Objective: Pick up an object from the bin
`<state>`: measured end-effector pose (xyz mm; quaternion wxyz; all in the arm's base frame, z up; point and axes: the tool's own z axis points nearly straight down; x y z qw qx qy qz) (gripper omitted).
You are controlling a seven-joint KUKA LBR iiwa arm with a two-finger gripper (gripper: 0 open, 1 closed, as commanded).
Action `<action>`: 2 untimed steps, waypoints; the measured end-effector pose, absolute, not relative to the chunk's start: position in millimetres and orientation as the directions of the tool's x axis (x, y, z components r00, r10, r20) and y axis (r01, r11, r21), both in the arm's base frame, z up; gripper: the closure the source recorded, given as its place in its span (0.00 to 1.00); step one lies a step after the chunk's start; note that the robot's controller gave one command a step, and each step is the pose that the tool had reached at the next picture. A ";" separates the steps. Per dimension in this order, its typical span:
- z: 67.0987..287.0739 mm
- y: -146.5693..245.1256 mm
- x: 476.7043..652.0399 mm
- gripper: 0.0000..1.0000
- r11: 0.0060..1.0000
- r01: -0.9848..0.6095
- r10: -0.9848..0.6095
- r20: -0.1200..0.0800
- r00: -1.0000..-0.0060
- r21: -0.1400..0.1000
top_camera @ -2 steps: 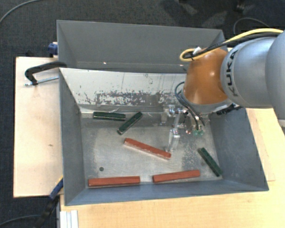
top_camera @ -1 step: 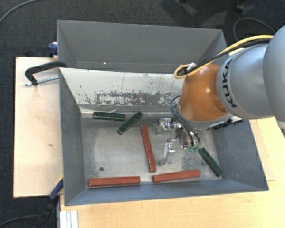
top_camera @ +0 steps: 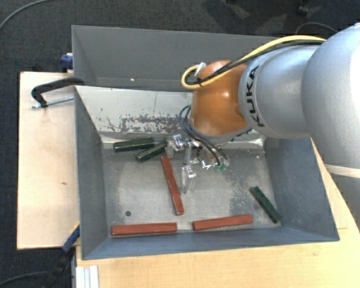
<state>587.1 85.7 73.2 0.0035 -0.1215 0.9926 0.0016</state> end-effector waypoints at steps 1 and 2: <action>71.0 168.0 595.3 0.00 0.923 -0.385 -0.385 0.007 -0.923 0.004; 71.2 209.5 588.1 0.00 0.842 -0.539 -0.539 -0.006 -0.842 0.001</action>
Offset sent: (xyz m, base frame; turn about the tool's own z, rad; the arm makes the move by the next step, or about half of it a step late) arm 0.0104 0.0785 -0.0017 -0.1476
